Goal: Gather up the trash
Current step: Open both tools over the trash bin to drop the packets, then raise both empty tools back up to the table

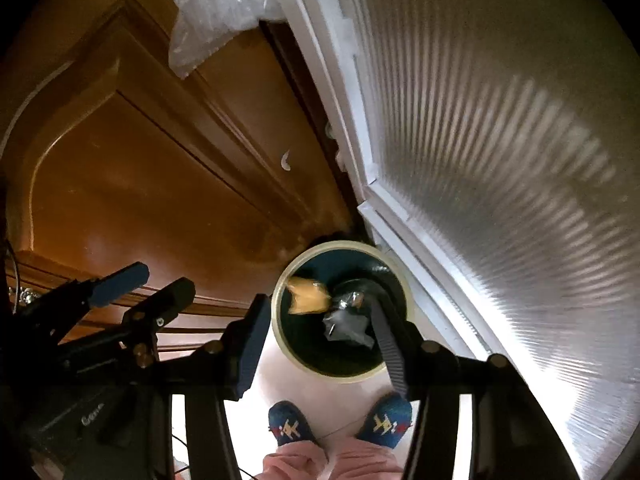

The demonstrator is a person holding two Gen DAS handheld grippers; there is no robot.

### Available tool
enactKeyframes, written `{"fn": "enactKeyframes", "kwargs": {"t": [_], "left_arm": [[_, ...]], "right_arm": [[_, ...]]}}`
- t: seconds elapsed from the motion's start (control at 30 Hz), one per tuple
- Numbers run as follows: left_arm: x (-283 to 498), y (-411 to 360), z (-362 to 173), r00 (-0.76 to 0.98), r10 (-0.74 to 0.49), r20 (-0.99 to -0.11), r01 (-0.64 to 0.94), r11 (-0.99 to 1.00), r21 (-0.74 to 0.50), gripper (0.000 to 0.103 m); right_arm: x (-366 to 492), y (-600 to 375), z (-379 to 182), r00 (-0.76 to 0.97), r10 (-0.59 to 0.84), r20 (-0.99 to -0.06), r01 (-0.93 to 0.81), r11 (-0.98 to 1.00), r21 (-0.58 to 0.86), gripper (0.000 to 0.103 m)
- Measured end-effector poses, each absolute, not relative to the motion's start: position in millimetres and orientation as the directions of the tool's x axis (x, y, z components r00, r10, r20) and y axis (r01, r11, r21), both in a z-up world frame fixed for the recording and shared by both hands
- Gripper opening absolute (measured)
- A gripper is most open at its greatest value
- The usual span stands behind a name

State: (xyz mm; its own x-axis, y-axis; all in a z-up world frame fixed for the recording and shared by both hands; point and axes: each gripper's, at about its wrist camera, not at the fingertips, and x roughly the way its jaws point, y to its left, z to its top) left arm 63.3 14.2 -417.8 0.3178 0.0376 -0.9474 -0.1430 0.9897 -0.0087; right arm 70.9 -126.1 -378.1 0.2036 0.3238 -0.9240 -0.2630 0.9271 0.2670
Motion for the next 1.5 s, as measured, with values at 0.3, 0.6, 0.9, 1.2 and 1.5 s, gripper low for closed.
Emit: {"fn": "enactKeyframes", "kwargs": {"t": [0.3, 0.6, 0.9, 1.2, 1.5], "left_arm": [[47.8, 17.4, -389.7, 0.32, 0.029, -0.947, -0.157, 0.987, -0.023, 0.063], [37.9, 13.1, -357.3, 0.32, 0.012, -0.947, -0.127, 0.992, -0.03, 0.065], [14.0, 7.3, -288.7, 0.33, -0.012, -0.944, -0.069, 0.997, -0.037, 0.065], [2.3, 6.2, -192.6, 0.435, -0.027, -0.9, -0.029, 0.999, -0.044, 0.073], [27.8, -6.7, -93.8, 0.563, -0.085, -0.822, 0.033, 0.996, -0.081, 0.073]], "right_arm": [[54.3, -132.5, -355.2, 0.183, 0.309, -0.933, -0.264, 0.93, 0.257, 0.053], [43.7, -128.9, -343.0, 0.2, 0.293, -0.935, -0.273, 0.933, 0.234, 0.053], [21.3, -133.0, -289.2, 0.264, 0.268, -0.927, -0.282, 0.94, 0.191, 0.053], [-0.7, -140.6, -195.6, 0.344, 0.382, -0.858, -0.375, 0.893, 0.248, 0.053], [21.0, -165.7, -84.3, 0.495, 0.415, -0.763, -0.428, 0.881, 0.202, 0.053]]}}
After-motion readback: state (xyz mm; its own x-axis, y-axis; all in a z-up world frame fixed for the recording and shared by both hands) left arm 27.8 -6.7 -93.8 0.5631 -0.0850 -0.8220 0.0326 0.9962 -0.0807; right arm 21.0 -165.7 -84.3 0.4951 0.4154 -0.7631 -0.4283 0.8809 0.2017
